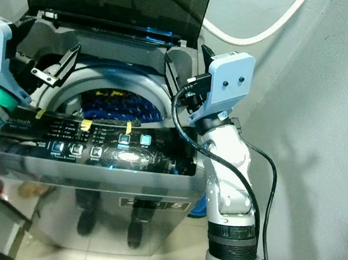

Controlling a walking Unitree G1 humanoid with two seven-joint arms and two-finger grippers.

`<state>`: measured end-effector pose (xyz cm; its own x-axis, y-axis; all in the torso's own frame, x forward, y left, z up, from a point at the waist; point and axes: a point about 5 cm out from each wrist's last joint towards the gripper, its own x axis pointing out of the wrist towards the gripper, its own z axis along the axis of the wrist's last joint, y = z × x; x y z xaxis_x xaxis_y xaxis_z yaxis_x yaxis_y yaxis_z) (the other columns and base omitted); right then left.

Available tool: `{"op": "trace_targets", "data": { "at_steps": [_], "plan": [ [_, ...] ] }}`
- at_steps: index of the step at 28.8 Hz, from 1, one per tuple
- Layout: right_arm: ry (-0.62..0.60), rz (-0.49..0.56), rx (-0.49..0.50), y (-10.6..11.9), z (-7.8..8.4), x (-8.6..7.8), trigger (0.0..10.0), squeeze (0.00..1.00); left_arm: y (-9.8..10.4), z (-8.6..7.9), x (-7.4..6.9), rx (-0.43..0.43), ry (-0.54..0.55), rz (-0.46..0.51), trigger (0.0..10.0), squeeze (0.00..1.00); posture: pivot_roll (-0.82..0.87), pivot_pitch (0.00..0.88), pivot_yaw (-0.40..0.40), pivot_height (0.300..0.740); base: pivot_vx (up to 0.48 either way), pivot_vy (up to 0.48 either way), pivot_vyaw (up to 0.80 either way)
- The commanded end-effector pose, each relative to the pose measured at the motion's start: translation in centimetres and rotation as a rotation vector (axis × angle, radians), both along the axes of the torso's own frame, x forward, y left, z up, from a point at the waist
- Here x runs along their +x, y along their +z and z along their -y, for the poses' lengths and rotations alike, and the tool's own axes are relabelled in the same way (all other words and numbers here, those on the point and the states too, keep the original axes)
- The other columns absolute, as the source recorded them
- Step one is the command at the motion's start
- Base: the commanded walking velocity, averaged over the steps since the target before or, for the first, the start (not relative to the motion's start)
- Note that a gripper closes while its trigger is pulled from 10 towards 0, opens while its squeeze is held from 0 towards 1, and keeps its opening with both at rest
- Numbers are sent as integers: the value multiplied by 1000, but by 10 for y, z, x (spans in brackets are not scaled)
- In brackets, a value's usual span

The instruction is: Clothes washing

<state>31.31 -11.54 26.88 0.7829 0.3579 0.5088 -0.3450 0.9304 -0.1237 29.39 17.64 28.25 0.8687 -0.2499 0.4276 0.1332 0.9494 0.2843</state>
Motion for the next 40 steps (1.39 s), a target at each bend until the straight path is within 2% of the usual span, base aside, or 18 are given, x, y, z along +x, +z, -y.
{"op": "trace_targets", "data": {
  "at_steps": [1, 8, 40],
  "plan": [
    [-11, -16, 25, -1, 3, 2, 10000, 0, 0, 0, 2, -6, 9, 7, 10000, 0, 30, 0, -2, 720, 0, 0, 0],
    [15, -53, 35, -4, -2, 5, 10000, 0, -3, 0, 4, -12, 10, 6, 10000, 0, 27, 0, -9, 720, 0, 0, 0],
    [25, -63, 44, -3, -8, 5, 10000, 0, -4, 1, 7, -18, 17, 1, 10000, 0, 28, 0, -4, 720, -283, 0, 0]
  ]
}}
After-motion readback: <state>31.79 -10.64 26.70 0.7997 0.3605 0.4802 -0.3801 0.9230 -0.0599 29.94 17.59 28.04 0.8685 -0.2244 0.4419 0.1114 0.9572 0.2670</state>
